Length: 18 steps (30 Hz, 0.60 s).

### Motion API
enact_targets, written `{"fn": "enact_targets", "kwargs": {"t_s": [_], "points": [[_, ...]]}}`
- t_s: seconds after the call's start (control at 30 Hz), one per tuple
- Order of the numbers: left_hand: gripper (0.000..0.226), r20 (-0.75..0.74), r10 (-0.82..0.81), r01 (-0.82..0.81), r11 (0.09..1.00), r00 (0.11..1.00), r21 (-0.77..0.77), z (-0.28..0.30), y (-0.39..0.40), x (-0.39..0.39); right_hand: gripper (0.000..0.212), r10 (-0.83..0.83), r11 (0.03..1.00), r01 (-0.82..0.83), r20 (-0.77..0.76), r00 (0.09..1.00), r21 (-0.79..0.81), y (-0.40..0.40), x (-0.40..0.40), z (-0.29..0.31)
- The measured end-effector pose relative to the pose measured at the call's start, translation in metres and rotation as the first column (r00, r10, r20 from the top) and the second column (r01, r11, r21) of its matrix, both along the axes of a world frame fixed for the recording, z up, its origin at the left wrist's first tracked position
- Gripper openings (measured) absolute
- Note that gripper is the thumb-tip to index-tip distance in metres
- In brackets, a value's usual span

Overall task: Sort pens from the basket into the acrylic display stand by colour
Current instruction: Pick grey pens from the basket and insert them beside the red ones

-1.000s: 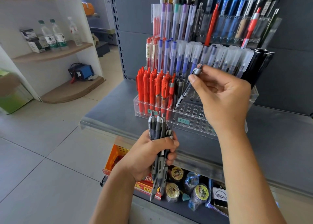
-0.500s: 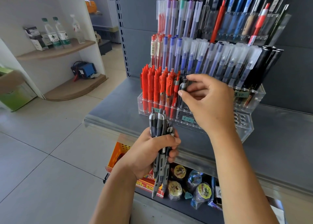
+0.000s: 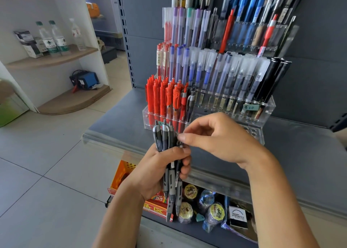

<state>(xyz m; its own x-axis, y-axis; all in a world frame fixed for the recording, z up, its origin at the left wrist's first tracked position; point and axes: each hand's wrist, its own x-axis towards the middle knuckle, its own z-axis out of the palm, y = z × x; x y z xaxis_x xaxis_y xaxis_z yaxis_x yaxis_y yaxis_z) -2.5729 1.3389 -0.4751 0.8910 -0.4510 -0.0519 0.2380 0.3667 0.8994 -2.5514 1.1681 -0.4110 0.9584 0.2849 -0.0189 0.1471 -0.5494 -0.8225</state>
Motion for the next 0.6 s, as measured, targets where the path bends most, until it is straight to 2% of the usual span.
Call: {"fn": "enact_targets", "kwargs": {"t_s": [0.17,0.37,0.47,0.6], "points": [[0.011,0.027,0.034,-0.035,0.999,0.999,0.04,-0.0011,-0.0056,-0.0006,0.033,-0.029,0.999,0.028,-0.053,0.998,-0.016,-0.0058,-0.0066,0.002],[0.017,0.19,0.018,-0.064,0.969,0.982,0.237,-0.0033,-0.0086,-0.001,0.019,-0.043,0.993,0.029,-0.121,0.992,-0.114,-0.0088,-0.0084,0.0045],[0.013,0.211,0.016,-0.069,0.966,0.977,0.247,-0.0011,-0.0099,-0.0017,0.016,-0.065,0.996,0.057,-0.137,0.988,-0.066,-0.0072,-0.0077,0.0045],[0.017,0.197,0.021,-0.071,0.966,0.98,0.25,-0.0011,-0.0097,-0.0025,0.015,-0.177,0.982,0.182,-0.08,0.981,0.057,-0.0099,-0.0034,0.0031]]}}
